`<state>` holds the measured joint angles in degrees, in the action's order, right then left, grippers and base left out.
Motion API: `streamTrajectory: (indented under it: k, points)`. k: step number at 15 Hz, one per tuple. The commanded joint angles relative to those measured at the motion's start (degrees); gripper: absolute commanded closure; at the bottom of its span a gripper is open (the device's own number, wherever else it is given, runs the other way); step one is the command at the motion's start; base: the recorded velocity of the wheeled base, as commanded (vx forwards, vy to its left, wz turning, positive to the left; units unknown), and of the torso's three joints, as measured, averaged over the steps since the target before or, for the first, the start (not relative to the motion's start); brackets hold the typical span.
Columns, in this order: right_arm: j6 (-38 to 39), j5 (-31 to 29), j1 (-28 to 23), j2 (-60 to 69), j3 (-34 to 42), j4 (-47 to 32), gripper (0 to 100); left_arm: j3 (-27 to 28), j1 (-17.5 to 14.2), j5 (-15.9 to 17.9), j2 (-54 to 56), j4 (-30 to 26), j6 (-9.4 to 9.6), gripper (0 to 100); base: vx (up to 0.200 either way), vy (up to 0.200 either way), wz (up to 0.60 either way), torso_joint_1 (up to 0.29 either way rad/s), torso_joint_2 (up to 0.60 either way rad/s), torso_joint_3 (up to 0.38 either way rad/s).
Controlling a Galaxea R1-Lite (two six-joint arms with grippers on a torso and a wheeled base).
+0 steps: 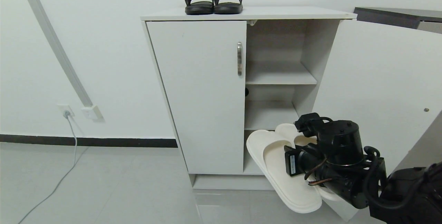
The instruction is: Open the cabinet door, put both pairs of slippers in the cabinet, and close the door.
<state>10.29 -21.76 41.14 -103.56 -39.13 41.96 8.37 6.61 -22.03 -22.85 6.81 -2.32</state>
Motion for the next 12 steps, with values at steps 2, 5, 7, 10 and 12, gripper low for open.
streamTrajectory:
  k: [2,5,7,10,12]
  points:
    - [0.0,0.0,0.6,-0.1,0.3,0.0,100,-8.4,-2.8,-0.1,15.9,-3.2,0.21,100,0.000,0.000,0.00,0.000,0.00,0.000]
    - [0.0,0.0,0.7,-0.2,0.5,0.0,100,-7.5,-6.9,0.1,22.1,-6.6,0.56,100,0.000,0.000,0.00,0.000,0.00,0.000]
    - [0.0,0.1,0.7,-0.2,0.9,0.0,100,-8.0,-6.7,5.9,22.8,-5.2,3.11,100,0.000,0.000,0.00,0.000,0.00,0.000]
    - [-0.2,0.0,1.5,-0.2,2.0,1.8,100,-8.0,-6.7,20.2,22.8,-8.1,3.20,100,0.000,0.000,0.00,0.000,0.00,0.000]
    - [-1.0,0.0,1.6,-0.9,2.4,4.6,100,-8.3,-6.7,22.8,22.8,-6.9,3.20,100,0.000,0.000,0.00,0.000,0.00,0.000]
